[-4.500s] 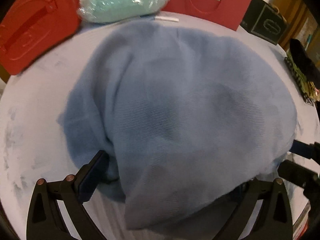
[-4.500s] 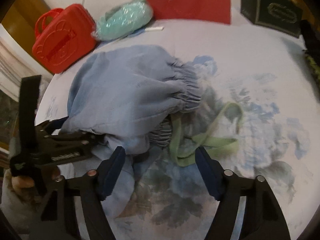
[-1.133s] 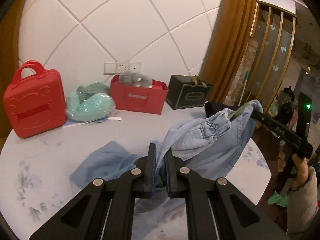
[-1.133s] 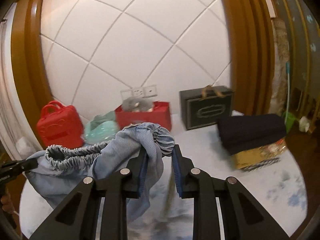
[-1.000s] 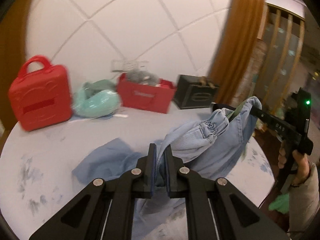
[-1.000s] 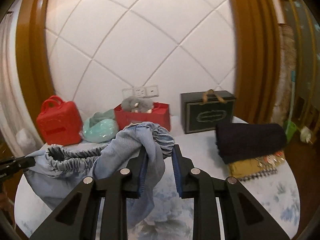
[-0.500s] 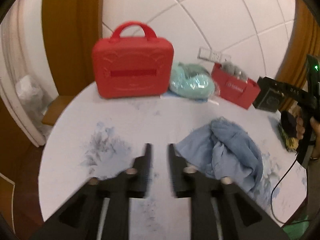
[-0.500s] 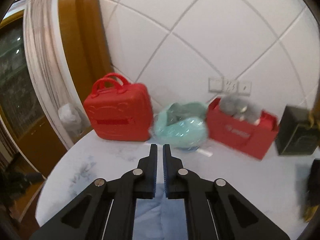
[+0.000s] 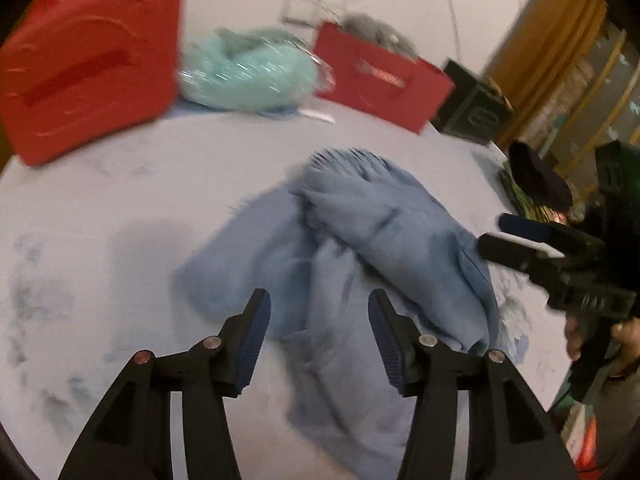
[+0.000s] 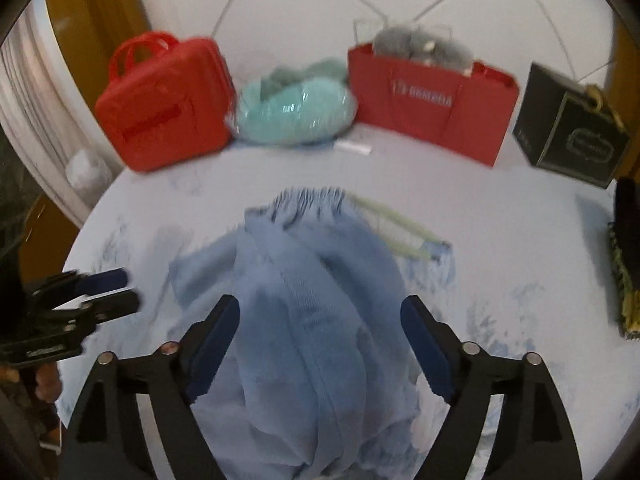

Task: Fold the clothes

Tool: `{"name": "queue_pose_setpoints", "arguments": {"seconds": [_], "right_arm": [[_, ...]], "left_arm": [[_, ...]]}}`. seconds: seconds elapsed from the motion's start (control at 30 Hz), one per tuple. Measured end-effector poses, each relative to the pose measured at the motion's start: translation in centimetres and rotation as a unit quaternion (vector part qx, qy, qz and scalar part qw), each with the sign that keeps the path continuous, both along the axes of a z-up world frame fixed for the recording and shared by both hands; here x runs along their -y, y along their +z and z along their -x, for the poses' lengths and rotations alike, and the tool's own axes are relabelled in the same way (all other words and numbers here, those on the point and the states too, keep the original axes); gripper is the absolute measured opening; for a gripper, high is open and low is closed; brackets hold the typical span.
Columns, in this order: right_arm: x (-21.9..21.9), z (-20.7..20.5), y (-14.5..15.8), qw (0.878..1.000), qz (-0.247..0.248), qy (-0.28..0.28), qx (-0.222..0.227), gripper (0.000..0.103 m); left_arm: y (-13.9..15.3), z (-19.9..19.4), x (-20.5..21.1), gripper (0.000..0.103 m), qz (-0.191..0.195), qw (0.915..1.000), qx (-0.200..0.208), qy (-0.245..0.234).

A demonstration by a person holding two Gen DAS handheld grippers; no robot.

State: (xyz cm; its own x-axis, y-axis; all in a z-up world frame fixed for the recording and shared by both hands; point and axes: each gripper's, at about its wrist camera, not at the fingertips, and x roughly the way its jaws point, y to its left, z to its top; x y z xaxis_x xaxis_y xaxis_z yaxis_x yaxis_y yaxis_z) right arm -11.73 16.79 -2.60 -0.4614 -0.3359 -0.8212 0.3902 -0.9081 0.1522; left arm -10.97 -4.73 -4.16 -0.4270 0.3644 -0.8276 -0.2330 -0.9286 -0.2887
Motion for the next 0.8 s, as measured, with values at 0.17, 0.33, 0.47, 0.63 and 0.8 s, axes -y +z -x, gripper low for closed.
{"name": "queue_pose_setpoints", "arguments": {"seconds": [0.17, 0.33, 0.47, 0.63, 0.8], "right_arm": [[1.1, 1.0, -2.8, 0.999, -0.024, 0.019, 0.024, 0.089], [0.2, 1.6, -5.9, 0.996, -0.048, 0.01, 0.07, 0.017], [-5.5, 0.6, -4.9, 0.995, -0.011, -0.07, 0.066, 0.011], [-11.6, -3.0, -5.1, 0.987, 0.006, -0.126, 0.1, 0.009], [-15.1, -6.9, -6.6, 0.977, 0.02, -0.154, 0.145, 0.041]], "left_arm": [[-2.4, 1.7, -3.7, 0.061, 0.044, 0.9975, 0.016, -0.052], [-5.1, 3.1, -5.4, 0.013, 0.056, 0.9956, 0.051, -0.055], [-4.5, 2.2, -4.8, 0.004, 0.056, 0.9966, 0.046, -0.04], [-1.8, -2.7, -1.9, 0.004, 0.039, 0.9979, 0.039, -0.035], [-1.8, -7.4, -0.3, 0.008, 0.063, 0.9947, 0.056, -0.058]]}}
